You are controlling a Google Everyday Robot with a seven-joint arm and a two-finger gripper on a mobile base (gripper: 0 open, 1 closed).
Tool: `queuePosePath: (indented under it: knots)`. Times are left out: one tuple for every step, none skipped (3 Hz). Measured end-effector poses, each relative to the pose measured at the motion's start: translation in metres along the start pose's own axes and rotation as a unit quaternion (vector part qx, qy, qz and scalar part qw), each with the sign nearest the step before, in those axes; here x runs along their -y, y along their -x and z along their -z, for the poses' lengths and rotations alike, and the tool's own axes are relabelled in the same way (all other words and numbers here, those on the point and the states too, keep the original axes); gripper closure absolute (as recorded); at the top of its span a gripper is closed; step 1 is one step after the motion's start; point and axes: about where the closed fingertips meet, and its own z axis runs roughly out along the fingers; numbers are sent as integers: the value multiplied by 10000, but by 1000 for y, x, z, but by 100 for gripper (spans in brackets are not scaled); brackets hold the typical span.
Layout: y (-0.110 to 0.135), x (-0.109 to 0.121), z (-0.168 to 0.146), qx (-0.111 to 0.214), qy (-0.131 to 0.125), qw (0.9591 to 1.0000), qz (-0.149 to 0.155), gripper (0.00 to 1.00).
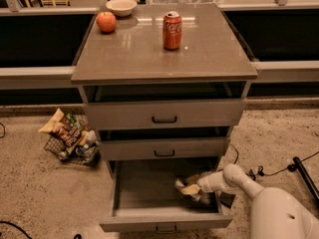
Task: Place redbull can into bottom drawer
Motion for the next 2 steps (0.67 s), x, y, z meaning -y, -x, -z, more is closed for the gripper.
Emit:
queuePosePath:
  knots:
    - [-1, 16, -22, 74, -36, 10000, 37, 100]
    - [2, 13, -27, 72, -34, 9999, 101, 100]
